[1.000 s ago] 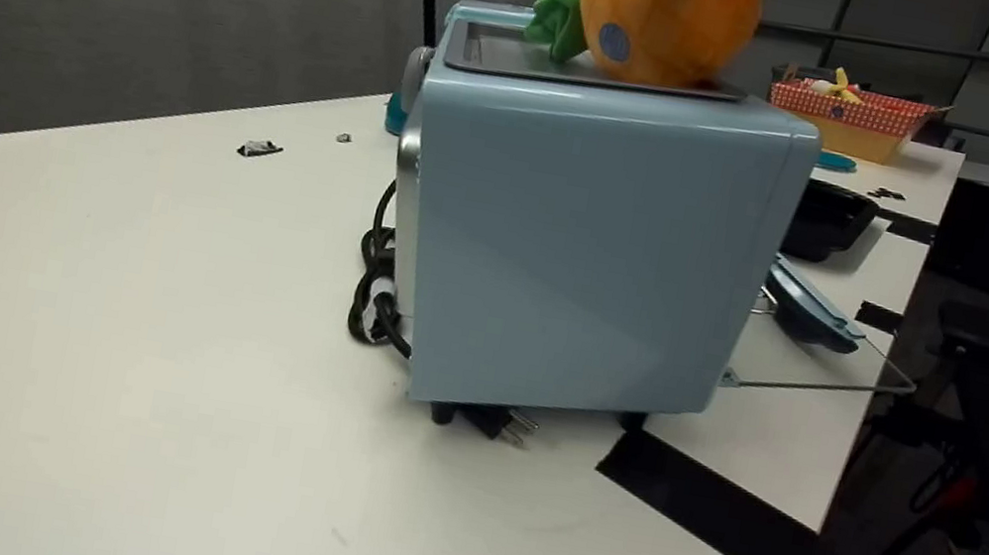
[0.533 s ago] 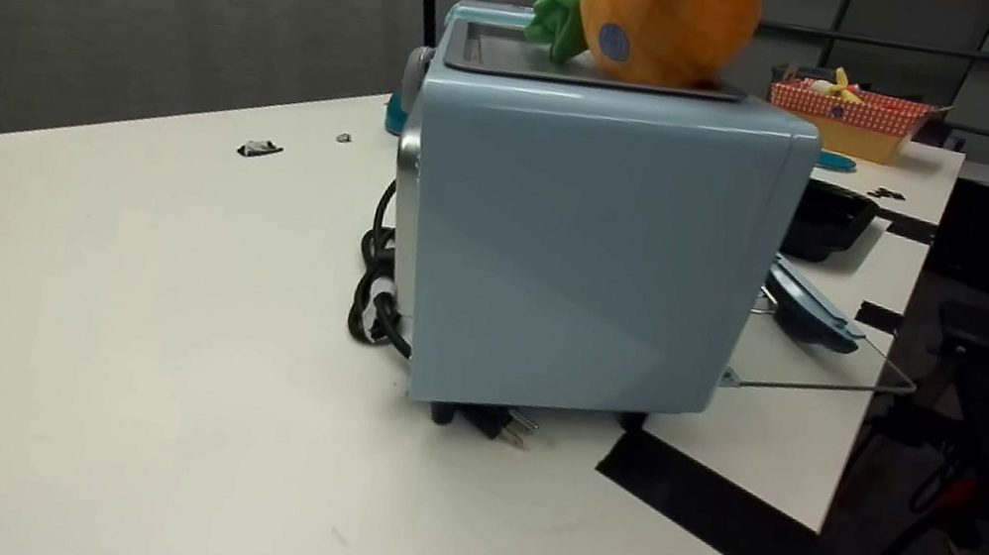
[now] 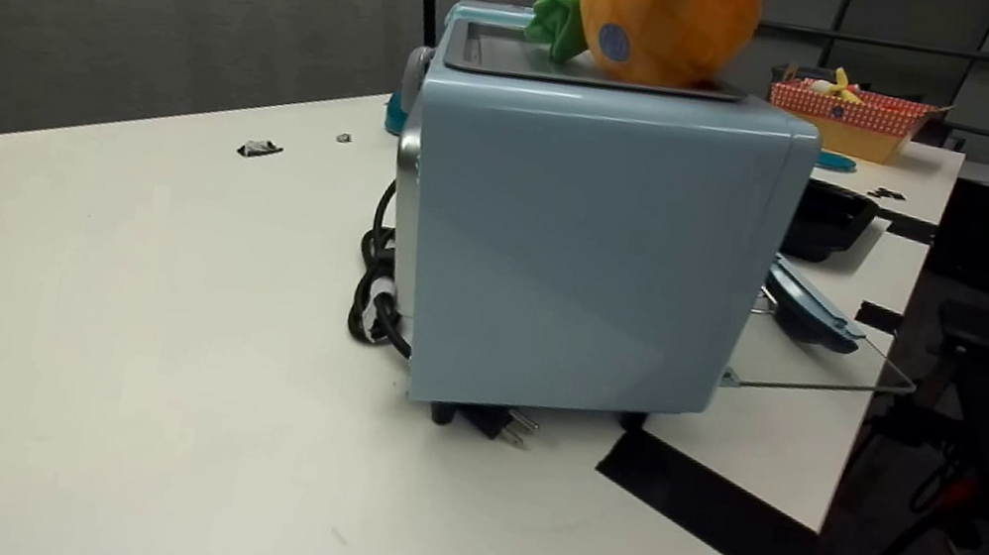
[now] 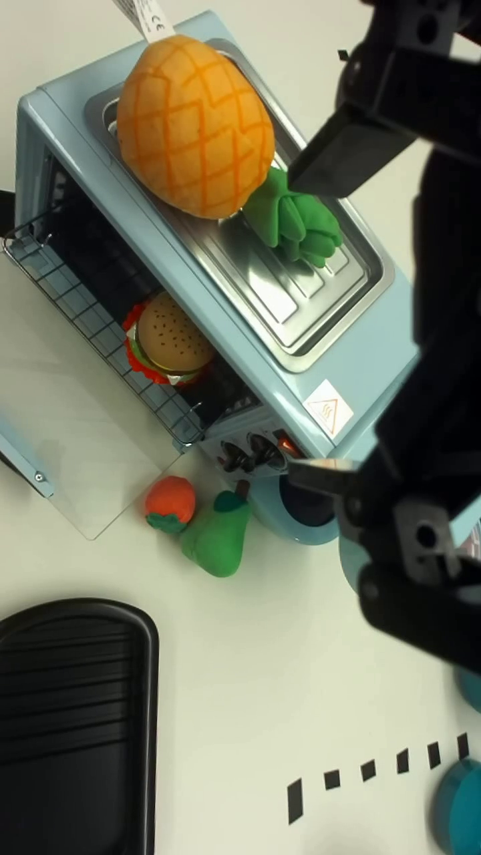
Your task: Press the yellow button on the machine
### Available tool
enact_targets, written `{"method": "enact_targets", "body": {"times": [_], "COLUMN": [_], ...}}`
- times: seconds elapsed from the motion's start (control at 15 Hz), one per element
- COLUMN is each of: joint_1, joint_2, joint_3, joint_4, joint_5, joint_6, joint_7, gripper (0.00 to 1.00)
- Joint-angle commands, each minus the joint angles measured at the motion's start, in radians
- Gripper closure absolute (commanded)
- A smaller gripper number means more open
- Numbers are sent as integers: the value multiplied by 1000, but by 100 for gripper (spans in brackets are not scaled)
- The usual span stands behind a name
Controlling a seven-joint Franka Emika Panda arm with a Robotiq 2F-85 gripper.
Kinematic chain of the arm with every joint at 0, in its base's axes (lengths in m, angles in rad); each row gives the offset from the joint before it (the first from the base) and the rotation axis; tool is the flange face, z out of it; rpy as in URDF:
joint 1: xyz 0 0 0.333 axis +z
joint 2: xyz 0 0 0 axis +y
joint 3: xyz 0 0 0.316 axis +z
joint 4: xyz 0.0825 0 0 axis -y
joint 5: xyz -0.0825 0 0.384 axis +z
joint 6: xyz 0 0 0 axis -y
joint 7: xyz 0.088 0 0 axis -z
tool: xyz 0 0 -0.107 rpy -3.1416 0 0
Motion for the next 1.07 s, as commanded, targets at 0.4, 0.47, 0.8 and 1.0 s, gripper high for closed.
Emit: {"method": "enact_targets", "body": {"times": [0.4, 0.47, 0.8, 1.0], "joint_1": [-19, -18, -20, -18], "joint_2": [179, 209, 371, 469], "joint_3": [15, 16, 26, 32], "joint_4": [100, 111, 258, 388], "joint_5": [-8, -10, -31, -44], "joint_6": [22, 38, 49, 39], "joint_7": [3, 4, 16, 21], "gripper": [0, 0, 0, 0]}}
